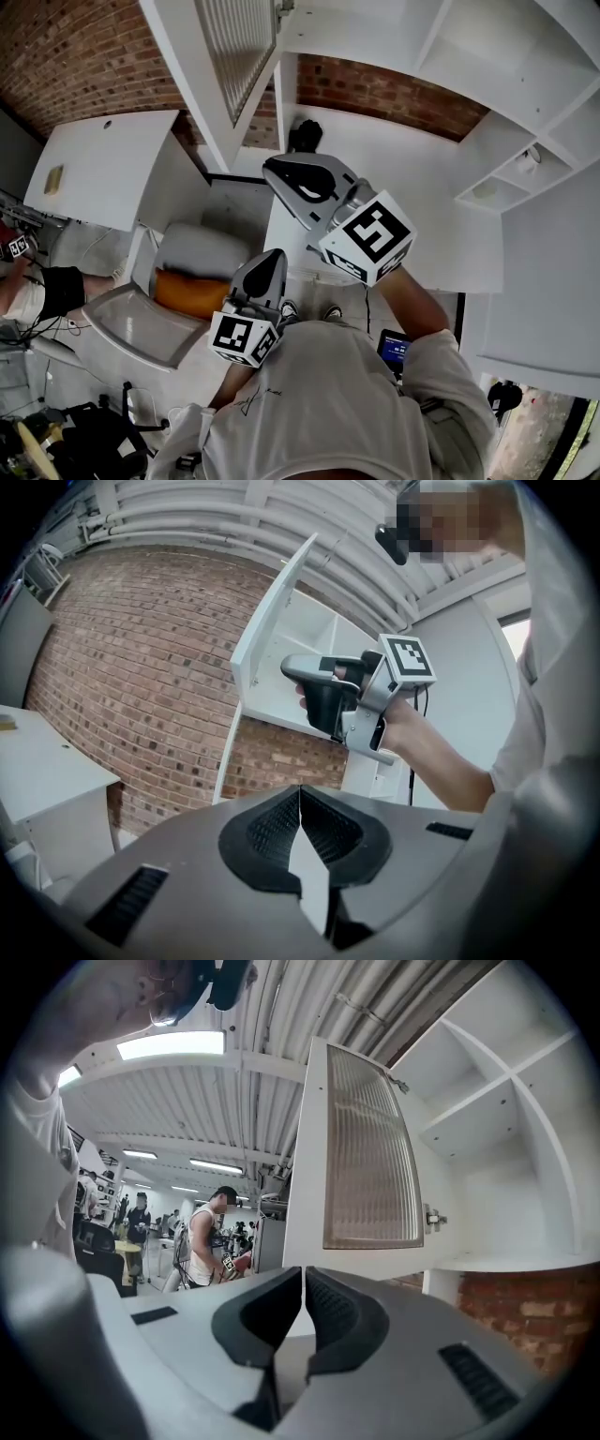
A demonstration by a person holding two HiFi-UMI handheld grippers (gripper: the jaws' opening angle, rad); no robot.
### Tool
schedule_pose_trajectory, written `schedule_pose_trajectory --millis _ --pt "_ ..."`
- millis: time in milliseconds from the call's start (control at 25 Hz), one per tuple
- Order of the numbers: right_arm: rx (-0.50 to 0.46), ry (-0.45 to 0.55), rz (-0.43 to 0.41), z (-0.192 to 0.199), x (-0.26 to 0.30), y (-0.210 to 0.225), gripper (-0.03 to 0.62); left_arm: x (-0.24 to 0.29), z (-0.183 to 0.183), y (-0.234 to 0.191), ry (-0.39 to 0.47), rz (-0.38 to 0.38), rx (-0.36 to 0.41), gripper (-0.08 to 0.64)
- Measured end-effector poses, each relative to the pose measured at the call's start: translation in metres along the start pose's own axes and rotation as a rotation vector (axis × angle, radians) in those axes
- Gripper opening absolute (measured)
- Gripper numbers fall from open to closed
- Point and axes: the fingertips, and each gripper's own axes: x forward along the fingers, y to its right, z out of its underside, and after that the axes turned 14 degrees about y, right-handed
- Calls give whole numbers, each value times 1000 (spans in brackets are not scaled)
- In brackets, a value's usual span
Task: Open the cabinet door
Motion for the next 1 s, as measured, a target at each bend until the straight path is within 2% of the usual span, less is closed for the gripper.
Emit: schedule_pose_trajectory --millis 200,520,880,1000 --pt "-29 -5 74 1 -16 12 31 3 0 4 1 23 -5 15" --pt "-17 -28 150 1 -51 27 27 13 0 13 -6 62 6 15" --pt "11 -50 182 4 -94 28 26 22 2 29 -16 122 13 15" --pt "29 -67 225 6 -112 32 26 25 -2 36 -15 144 22 15"
